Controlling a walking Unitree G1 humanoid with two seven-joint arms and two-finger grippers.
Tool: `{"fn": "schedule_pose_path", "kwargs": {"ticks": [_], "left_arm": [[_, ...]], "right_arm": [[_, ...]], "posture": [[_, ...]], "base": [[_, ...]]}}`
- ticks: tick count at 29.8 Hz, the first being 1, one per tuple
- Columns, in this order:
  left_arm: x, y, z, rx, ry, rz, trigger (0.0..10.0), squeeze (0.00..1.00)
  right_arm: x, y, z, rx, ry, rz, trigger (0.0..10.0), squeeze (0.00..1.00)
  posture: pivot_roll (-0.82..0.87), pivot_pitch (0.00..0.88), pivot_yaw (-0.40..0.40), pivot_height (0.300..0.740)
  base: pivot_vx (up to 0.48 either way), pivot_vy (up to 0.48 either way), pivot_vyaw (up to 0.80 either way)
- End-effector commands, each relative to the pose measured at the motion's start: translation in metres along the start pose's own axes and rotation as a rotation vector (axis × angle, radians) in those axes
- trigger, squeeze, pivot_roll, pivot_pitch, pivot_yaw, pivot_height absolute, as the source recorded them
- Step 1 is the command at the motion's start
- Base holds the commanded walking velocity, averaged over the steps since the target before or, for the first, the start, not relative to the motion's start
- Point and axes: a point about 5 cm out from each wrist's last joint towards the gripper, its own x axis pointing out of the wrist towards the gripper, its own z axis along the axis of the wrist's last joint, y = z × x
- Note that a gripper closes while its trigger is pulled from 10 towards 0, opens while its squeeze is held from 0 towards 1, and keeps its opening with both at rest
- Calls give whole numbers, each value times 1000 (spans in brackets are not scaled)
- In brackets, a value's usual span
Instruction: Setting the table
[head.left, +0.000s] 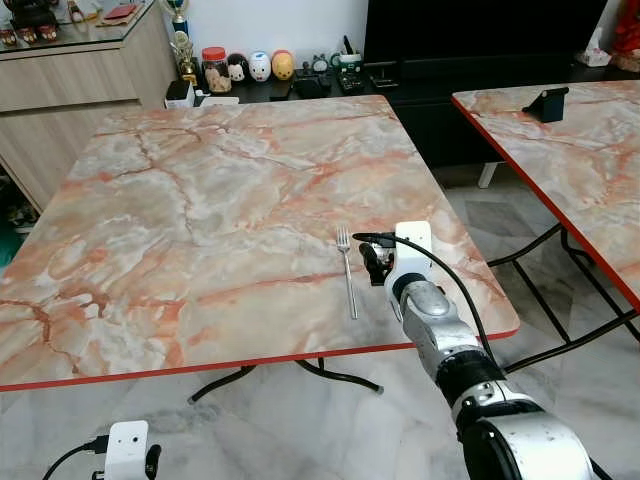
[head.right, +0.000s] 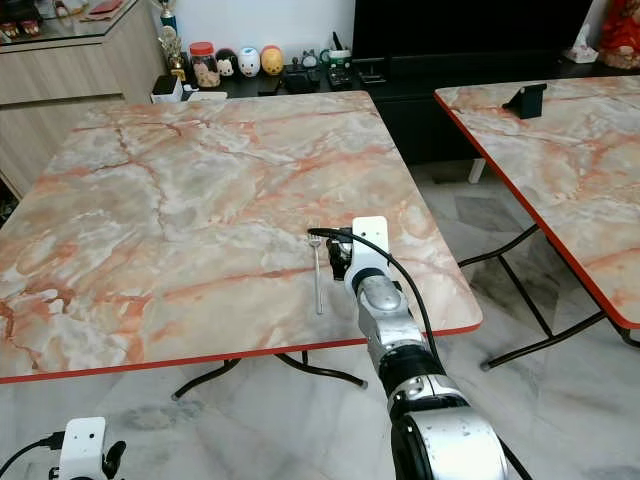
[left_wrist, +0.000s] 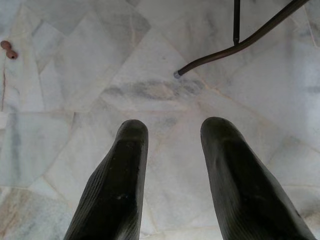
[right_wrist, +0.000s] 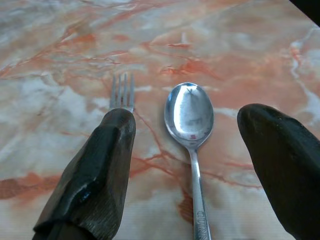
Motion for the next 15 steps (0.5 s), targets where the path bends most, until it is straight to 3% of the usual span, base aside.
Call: {"fn": "schedule_pose_path", "kwargs": {"ticks": [1, 15], "left_arm": [[-3, 1, -7, -5, 19, 12, 10000, 0], [-3, 0, -8, -15, 21, 19, 10000, 0]], "right_arm": [[2, 1, 1, -2, 31, -10, 10000, 0], [2, 7, -10, -16, 106, 2, 10000, 0]], "posture": [[8, 0, 12, 724], [15, 0, 5, 724]], "base": [[0, 0, 0], [0, 0, 0]]}}
